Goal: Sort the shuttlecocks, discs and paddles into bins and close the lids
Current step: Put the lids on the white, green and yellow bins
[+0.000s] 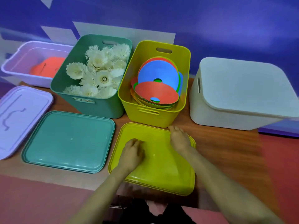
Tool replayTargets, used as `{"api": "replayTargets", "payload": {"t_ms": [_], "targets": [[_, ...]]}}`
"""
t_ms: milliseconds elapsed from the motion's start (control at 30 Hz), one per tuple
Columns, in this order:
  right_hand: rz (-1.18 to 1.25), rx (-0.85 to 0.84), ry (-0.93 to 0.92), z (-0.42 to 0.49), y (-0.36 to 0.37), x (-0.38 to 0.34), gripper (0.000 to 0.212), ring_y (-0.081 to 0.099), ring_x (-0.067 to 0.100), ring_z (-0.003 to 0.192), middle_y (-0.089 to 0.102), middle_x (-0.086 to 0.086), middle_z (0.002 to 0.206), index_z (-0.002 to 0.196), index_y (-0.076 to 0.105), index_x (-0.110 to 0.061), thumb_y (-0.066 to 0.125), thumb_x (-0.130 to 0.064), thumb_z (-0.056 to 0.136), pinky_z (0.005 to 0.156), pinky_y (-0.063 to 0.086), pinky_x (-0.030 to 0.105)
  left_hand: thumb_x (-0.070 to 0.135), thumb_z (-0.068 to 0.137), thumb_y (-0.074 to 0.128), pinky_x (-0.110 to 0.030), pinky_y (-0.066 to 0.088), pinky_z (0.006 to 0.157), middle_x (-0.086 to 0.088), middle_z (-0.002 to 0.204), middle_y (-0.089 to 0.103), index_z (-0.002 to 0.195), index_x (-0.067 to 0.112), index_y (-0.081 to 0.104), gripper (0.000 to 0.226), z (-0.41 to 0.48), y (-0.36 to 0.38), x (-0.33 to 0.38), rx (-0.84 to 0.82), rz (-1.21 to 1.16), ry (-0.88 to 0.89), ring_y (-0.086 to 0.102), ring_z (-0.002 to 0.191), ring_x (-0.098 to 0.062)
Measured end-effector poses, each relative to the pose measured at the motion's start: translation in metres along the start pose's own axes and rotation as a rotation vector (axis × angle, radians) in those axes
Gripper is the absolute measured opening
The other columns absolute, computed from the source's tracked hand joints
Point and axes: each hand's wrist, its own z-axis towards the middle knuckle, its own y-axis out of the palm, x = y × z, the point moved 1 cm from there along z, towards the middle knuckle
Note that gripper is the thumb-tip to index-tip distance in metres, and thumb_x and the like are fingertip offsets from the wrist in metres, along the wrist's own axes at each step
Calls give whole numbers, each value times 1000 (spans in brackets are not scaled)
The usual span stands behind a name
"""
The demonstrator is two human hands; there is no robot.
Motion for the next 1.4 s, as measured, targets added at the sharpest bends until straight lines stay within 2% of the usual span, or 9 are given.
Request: {"api": "replayTargets", "payload": {"t_ms": [233,367,533,667,733,867,967,1133,1400], "targets": [[-110,13,-6,-2,4,7,35,49,31,114,50,11,123,120,48,-11,38,2,89,90,36,37,21,92,54,-29,25,110,-11,141,39,130,8,52,40,-10,10,6,-13,-77,-106,34,132,-27],[65,43,-41,-24,-4,12,27,55,37,94,46,11,114,108,47,-11,40,2,86,77,41,41,23,91,58,-28,33,102,-10,126,52,119,8,61,32,-24,9,27,97,-161,-130,47,120,-27],[289,290,-184,-67,-48,20,16,56,36,90,49,10,104,99,55,-13,48,-3,89,73,46,43,22,93,57,-31,34,102,-13,127,54,124,3,56,36,-41,-8,91,286,-336,-111,48,120,-27],[398,475,-346,-111,-99,16,15,59,28,96,56,7,108,102,63,-11,54,-10,90,81,47,42,30,94,54,-38,40,102,-11,124,55,127,5,53,41,-54,-31,141,441,-628,-223,52,116,-26],[411,510,-421,-131,-117,14,15,59,24,96,58,2,107,103,64,-13,58,-12,89,81,48,37,33,94,54,-44,50,90,-4,109,57,124,8,50,40,-62,-41,161,461,-890,-310,57,102,-22],[454,404,-491,-150,-123,14,24,60,18,93,57,-4,103,104,62,-19,68,-13,82,83,49,39,29,92,57,-34,52,65,-2,91,55,109,10,43,29,-76,-51,176,461,-1224,-402,56,82,-11],[537,219,-543,-160,-109,11,28,59,12,81,54,-8,96,101,63,-20,74,-15,76,78,51,38,20,89,63,-38,56,65,-5,92,53,105,8,42,29,-86,-48,166,492,-1183,-444,57,78,-11],[711,5,-518,-159,-90,1,22,60,9,79,59,-3,103,100,65,-17,73,-23,80,72,46,15,1,82,59,-31,54,51,-12,89,55,84,13,43,20,-105,-45,138,517,-1101,-498,59,71,-21],[616,-43,-398,-122,-80,-5,45,48,20,124,50,3,137,133,48,-19,59,-31,91,102,39,31,-2,84,53,-42,52,63,-8,82,64,88,15,47,19,-159,-87,135,579,-906,-334,59,66,-23]]}}
